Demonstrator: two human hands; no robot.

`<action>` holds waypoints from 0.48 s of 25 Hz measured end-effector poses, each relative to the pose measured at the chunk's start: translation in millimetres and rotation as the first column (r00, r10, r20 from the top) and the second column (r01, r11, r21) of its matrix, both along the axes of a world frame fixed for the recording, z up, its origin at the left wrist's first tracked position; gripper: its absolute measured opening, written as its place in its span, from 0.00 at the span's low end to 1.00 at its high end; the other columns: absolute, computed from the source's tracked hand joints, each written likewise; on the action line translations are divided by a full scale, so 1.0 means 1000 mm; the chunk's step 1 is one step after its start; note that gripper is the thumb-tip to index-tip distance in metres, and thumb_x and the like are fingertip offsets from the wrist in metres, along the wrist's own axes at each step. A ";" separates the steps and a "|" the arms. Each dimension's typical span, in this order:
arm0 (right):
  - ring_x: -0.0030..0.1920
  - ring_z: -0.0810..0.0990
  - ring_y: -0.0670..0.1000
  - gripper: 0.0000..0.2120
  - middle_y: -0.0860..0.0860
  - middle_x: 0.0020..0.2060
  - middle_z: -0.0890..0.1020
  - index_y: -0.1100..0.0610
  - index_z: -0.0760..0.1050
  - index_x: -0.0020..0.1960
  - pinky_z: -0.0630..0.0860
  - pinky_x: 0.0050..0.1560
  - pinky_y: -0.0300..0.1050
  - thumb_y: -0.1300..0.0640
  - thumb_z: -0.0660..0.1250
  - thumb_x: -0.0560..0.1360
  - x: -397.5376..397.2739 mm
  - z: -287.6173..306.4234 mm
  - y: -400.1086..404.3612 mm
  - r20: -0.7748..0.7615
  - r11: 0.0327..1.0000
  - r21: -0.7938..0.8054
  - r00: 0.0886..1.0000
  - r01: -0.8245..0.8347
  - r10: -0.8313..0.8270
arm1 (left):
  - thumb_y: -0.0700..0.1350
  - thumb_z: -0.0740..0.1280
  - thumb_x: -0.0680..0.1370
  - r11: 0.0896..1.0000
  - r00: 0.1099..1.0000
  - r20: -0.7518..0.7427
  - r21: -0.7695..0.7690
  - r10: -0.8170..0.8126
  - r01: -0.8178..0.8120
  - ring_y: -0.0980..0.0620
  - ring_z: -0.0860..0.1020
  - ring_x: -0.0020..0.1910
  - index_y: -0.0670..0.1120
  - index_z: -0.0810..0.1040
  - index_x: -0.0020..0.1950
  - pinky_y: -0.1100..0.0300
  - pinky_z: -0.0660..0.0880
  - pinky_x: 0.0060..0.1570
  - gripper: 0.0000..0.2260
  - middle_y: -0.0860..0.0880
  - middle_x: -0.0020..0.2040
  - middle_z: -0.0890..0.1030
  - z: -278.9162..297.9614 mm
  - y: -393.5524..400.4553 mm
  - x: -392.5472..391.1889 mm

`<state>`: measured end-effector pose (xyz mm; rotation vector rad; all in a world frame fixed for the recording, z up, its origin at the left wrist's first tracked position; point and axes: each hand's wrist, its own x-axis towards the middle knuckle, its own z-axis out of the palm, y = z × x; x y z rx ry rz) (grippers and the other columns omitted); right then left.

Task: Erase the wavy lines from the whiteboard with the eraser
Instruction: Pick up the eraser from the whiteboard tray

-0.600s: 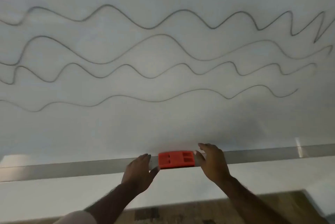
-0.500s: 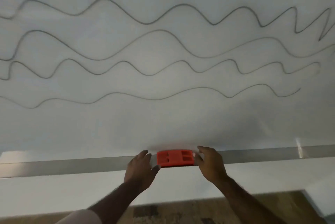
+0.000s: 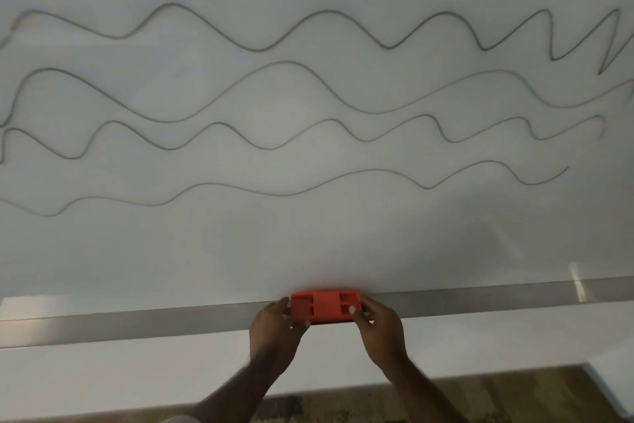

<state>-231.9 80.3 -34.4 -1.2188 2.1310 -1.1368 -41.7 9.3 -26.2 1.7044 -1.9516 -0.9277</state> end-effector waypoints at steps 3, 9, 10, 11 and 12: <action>0.45 0.83 0.46 0.06 0.46 0.43 0.86 0.53 0.85 0.52 0.78 0.47 0.46 0.57 0.73 0.76 0.002 0.006 0.006 0.096 0.995 -0.093 0.995 0.032 -0.023 | 0.49 0.77 0.70 1.000 0.998 -0.064 -0.008 0.022 -0.022 0.48 0.80 0.53 0.51 0.82 0.61 0.51 0.77 0.54 0.20 0.53 0.50 0.83 0.005 -0.001 0.009; 0.51 0.82 0.49 0.12 0.47 0.48 0.85 0.54 0.81 0.55 0.79 0.48 0.44 0.59 0.76 0.73 0.016 0.036 0.001 0.269 0.968 -0.226 0.962 0.108 -0.045 | 0.48 0.79 0.70 0.979 0.991 -0.110 -0.200 -0.075 0.052 0.52 0.76 0.53 0.54 0.74 0.74 0.53 0.74 0.58 0.33 0.56 0.51 0.78 0.028 0.003 0.021; 0.52 0.82 0.49 0.14 0.48 0.49 0.85 0.55 0.80 0.57 0.78 0.47 0.41 0.58 0.76 0.73 0.019 0.043 -0.001 0.268 0.961 -0.253 0.962 0.112 -0.042 | 0.48 0.79 0.70 0.969 0.990 -0.110 -0.243 -0.082 0.053 0.52 0.75 0.53 0.54 0.74 0.74 0.53 0.74 0.59 0.33 0.57 0.51 0.77 0.035 0.003 0.025; 0.53 0.81 0.49 0.16 0.48 0.51 0.84 0.55 0.79 0.59 0.77 0.45 0.38 0.58 0.76 0.73 0.022 0.051 -0.003 0.257 0.955 -0.273 0.965 0.114 -0.042 | 0.48 0.79 0.70 0.958 0.990 -0.113 -0.284 -0.083 0.048 0.52 0.76 0.54 0.55 0.73 0.74 0.52 0.73 0.60 0.33 0.57 0.52 0.77 0.041 0.002 0.028; 0.53 0.81 0.48 0.17 0.48 0.52 0.83 0.55 0.78 0.60 0.76 0.44 0.35 0.57 0.76 0.72 0.026 0.059 -0.006 0.234 0.948 -0.299 0.972 0.110 -0.039 | 0.48 0.79 0.70 0.941 0.989 -0.121 -0.336 -0.082 0.037 0.52 0.76 0.55 0.55 0.73 0.73 0.52 0.73 0.61 0.33 0.57 0.52 0.77 0.049 0.001 0.032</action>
